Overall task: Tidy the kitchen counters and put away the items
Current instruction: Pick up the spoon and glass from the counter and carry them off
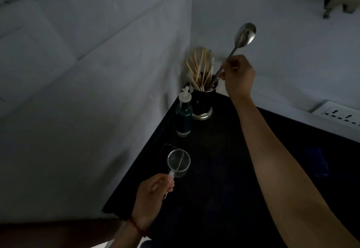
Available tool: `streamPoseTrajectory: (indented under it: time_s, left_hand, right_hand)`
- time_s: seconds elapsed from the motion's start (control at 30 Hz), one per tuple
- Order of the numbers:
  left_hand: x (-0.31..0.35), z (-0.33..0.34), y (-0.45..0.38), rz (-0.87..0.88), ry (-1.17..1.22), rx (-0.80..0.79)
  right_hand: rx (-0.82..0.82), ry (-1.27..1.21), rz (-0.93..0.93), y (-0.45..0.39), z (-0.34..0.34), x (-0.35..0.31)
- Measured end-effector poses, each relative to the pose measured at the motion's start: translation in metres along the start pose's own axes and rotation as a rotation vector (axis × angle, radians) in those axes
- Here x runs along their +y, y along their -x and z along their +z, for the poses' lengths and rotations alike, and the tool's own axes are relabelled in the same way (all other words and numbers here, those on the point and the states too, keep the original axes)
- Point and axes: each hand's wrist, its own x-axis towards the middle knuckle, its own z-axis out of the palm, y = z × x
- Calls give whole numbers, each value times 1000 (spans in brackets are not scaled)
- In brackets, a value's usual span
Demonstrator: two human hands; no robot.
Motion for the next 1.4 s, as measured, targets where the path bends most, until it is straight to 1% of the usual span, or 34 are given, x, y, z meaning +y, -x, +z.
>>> streamPoseTrajectory:
  time_s: [0.13, 0.27, 0.37, 0.47, 0.53, 0.63, 0.7, 0.83, 0.93, 1.07, 1.13, 1.2, 1.4]
  left_hand:
    - [-2, -1, -5, -46, -15, -20]
    - [-4, 0, -11, -86, 21, -28]
    - [-6, 0, -16, -104, 11, -16]
    - [-3, 2, -20, -88, -12, -36]
    - [-2, 3, -23, -77, 0, -44]
    - [0, 10, -27, -69, -18, -73]
    - [0, 15, -31, -70, -5, -89]
    - [0, 26, -38, -54, 1, -128]
    - [0, 36, -46, -40, -19, -157]
    - [1, 58, -64, -24, -57, -205]
    - [3, 72, -78, -25, -65, -217]
    - [7, 86, -93, -29, -63, -226]
    - [18, 141, -143, -32, -29, -258]
  right_hand:
    - [8, 48, -42, -21, 23, 11]
    - [-90, 185, 29, -19, 40, 38]
    - [-119, 307, 48, -10, 42, 57]
    - [-125, 341, 80, -3, 39, 64]
    - [-131, 387, 53, 1, 38, 65]
    - [-176, 389, 45, 11, 26, 69]
    - [-200, 372, 90, 23, 11, 76]
    - [-134, 383, 211, 53, -25, 112]
    - [-157, 526, 286, 79, -51, 154]
    - [-282, 822, 380, 105, -73, 200]
    - [-324, 920, 365, 116, -77, 213]
    - [-321, 954, 318, 121, -78, 218]
    - [-297, 946, 304, 119, -77, 224]
